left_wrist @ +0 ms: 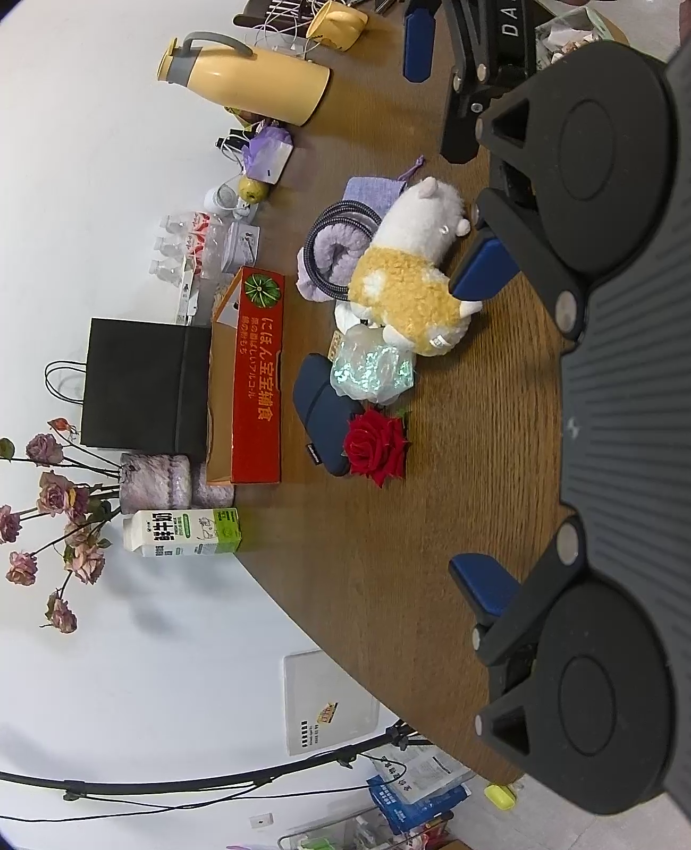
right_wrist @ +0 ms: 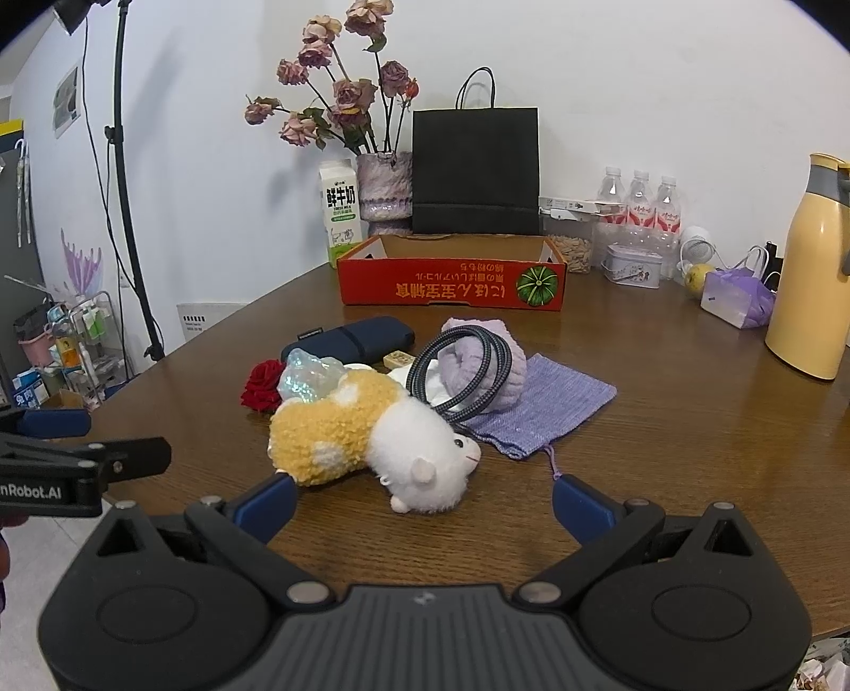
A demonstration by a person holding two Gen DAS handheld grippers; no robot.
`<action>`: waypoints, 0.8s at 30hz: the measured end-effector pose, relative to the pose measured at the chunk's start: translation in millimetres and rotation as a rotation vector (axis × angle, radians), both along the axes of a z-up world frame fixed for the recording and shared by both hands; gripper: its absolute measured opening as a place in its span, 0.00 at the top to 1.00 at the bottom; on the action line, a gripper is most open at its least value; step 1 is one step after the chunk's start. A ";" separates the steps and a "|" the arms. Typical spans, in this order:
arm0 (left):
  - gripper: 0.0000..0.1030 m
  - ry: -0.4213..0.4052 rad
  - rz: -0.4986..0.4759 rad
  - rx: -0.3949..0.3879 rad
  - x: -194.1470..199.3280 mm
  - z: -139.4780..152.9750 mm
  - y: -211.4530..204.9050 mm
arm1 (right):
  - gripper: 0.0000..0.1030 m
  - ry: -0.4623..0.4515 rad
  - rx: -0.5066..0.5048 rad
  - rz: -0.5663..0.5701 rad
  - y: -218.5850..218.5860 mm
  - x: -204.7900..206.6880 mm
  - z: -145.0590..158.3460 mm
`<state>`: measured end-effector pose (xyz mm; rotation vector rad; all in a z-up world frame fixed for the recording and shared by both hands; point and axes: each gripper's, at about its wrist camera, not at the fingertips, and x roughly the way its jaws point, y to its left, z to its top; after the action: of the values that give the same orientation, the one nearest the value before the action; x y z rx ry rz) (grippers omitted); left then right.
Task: Organize objects
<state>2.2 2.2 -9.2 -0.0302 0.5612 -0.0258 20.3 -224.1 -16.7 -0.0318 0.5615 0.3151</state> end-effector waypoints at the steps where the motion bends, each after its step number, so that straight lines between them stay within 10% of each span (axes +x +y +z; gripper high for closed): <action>1: 0.00 0.001 -0.001 0.000 0.8 -0.6 0.5 | 0.00 0.001 -0.004 0.000 0.6 1.1 -0.8; 24: 0.00 0.016 0.051 -0.011 49.2 -18.0 18.1 | 0.00 0.028 -0.071 0.061 21.6 54.1 -27.1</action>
<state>51.4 20.3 -27.3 -0.0550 0.5761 0.0212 74.4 -202.5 -43.8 -0.1135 0.5997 0.3548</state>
